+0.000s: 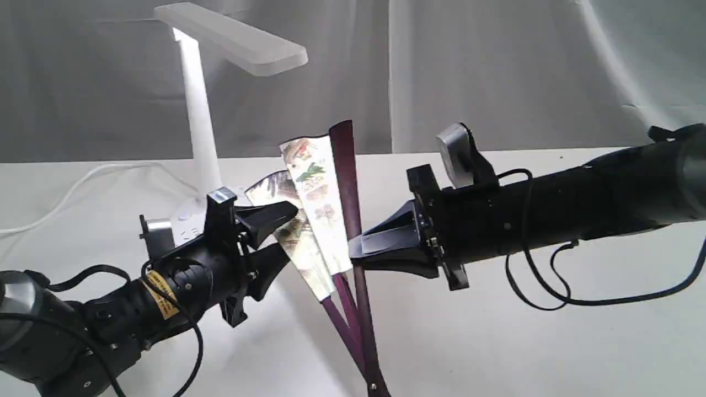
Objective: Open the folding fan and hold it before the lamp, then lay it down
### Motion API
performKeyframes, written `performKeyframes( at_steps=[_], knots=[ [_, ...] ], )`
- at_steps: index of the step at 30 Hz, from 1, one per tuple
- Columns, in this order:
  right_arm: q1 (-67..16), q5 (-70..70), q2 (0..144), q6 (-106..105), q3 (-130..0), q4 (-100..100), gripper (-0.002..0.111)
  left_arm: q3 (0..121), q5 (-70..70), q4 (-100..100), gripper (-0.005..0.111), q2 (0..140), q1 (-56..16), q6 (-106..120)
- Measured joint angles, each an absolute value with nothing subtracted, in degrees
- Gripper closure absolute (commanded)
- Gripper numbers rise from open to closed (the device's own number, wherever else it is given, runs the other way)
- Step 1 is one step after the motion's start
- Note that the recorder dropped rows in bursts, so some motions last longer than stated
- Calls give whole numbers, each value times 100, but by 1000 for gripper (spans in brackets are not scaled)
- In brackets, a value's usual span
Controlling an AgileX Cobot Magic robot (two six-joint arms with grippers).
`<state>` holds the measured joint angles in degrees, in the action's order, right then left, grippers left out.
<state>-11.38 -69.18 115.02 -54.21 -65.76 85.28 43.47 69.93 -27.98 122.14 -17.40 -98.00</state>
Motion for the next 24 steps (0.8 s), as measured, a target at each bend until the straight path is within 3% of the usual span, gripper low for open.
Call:
performKeyframes(
  at_steps=[8, 12, 17, 24],
  knots=[
    [-1253, -6907, 11502, -5421, -6576, 8551, 108, 4347, 6993, -2853, 55, 12214, -1740, -9779],
    [-1253, -6907, 11502, -5421, -6576, 8551, 108, 4347, 6993, -2886, 72, 12214, -1740, -9779],
    [-1253, -6907, 11502, -5421, -6576, 8551, 108, 4347, 6993, -2978, 107, 12214, -1740, -9779],
    [-1253, -6907, 11502, -5385, -6576, 8507, 104, 4247, 7092, -2969, 107, 12214, -1728, -9779]
  ],
)
